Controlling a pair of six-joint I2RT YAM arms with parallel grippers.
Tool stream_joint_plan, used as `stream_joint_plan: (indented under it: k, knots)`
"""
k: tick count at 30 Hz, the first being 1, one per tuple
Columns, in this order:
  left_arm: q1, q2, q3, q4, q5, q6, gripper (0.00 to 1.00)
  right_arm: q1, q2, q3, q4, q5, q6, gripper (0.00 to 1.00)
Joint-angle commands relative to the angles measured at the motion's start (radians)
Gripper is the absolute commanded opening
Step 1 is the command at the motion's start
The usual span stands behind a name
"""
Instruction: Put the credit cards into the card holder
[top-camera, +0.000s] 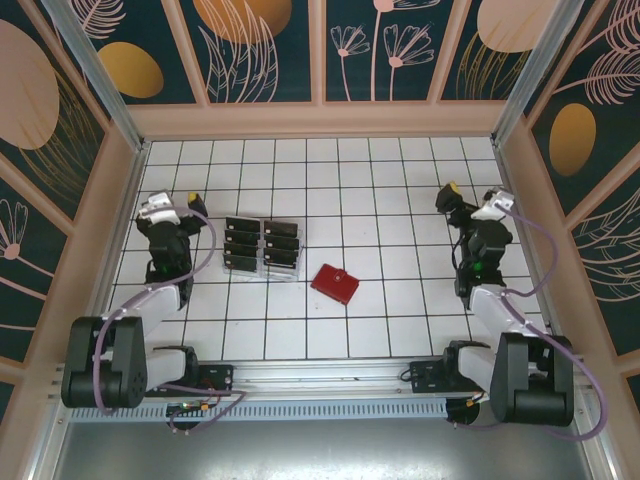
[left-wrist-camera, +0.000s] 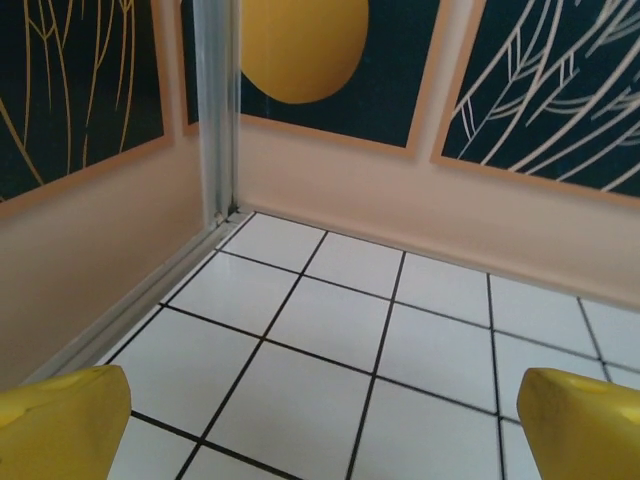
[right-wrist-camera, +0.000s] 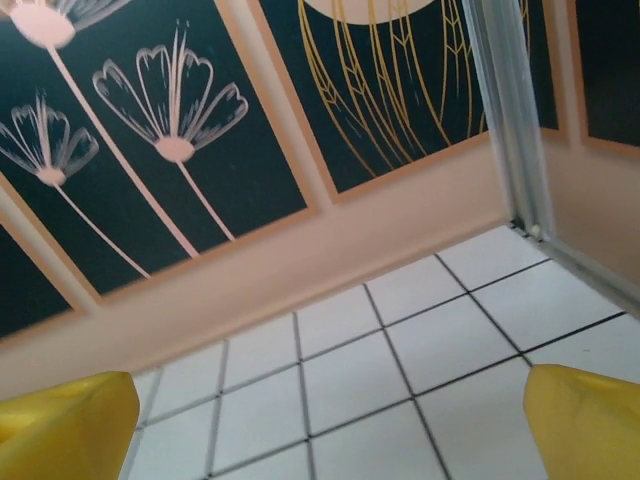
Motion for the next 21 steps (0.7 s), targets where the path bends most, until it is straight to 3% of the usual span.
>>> stream_joint_plan:
  k: [1, 4, 8, 11, 15, 18, 21]
  knots:
    - [0.007, -0.066, 0.142, -0.313, -0.004, -0.13, 0.99, -0.032, -0.067, 0.015, -0.122, -0.191, 0.211, 0.99]
    - [0.007, -0.128, 0.201, -0.465, 0.057, -0.207, 0.99, -0.035, -0.099, 0.006, -0.108, -0.366, 0.256, 0.99]
    - [0.007, -0.225, 0.232, -0.631, 0.179, -0.312, 0.99, 0.022, -0.094, 0.087, -0.346, -0.519, 0.259, 0.89]
    - [0.006, -0.291, 0.21, -0.705, 0.28, -0.377, 0.99, 0.15, -0.104, 0.129, -0.572, -0.466, 0.206, 0.82]
    - [-0.005, -0.367, 0.155, -0.748, 0.377, -0.435, 0.99, 0.385, -0.104, 0.136, -0.775, -0.256, 0.162, 0.78]
    - [-0.035, -0.392, 0.128, -0.766, 0.395, -0.455, 0.99, 0.521, -0.06, 0.131, -0.84, -0.12, 0.139, 0.76]
    - [-0.091, -0.39, 0.117, -0.77, 0.378, -0.468, 0.99, 0.591, 0.009, 0.135, -0.851, -0.061, 0.122, 0.75]
